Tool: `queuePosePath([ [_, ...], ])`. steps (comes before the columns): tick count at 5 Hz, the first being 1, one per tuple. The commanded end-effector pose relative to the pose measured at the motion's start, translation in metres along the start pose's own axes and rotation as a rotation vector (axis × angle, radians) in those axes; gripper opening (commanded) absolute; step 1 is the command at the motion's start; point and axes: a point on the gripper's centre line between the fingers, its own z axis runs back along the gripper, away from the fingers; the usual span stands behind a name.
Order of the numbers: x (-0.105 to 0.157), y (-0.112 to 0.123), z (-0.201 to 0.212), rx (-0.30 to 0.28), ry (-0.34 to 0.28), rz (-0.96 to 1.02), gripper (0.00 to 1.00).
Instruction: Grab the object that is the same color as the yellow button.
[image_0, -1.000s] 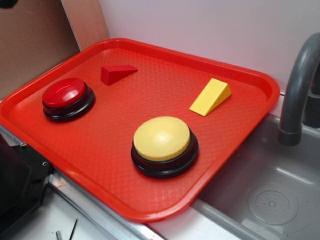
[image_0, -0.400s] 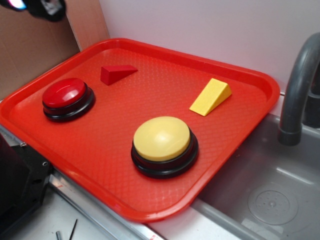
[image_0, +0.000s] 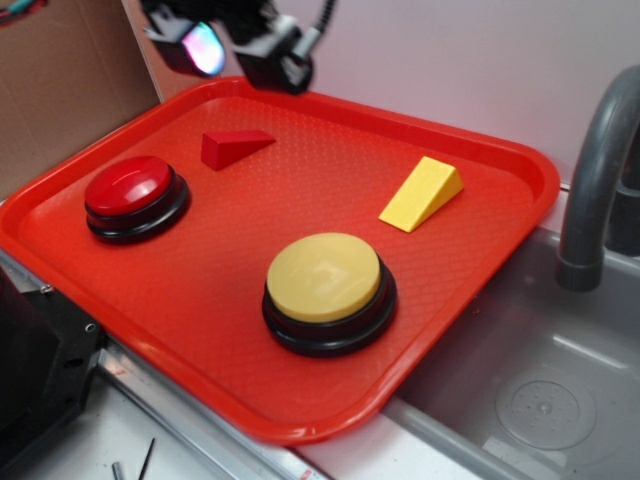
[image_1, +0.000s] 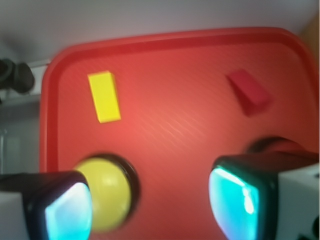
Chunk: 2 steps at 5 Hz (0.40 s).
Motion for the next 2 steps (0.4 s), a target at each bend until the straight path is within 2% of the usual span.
queuePosePath([
  [1, 0.039, -0.032, -0.05, -0.01, -0.055, 0.012, 1.0],
  [2, 0.052, -0.042, -0.074, -0.018, -0.014, -0.017, 1.0],
])
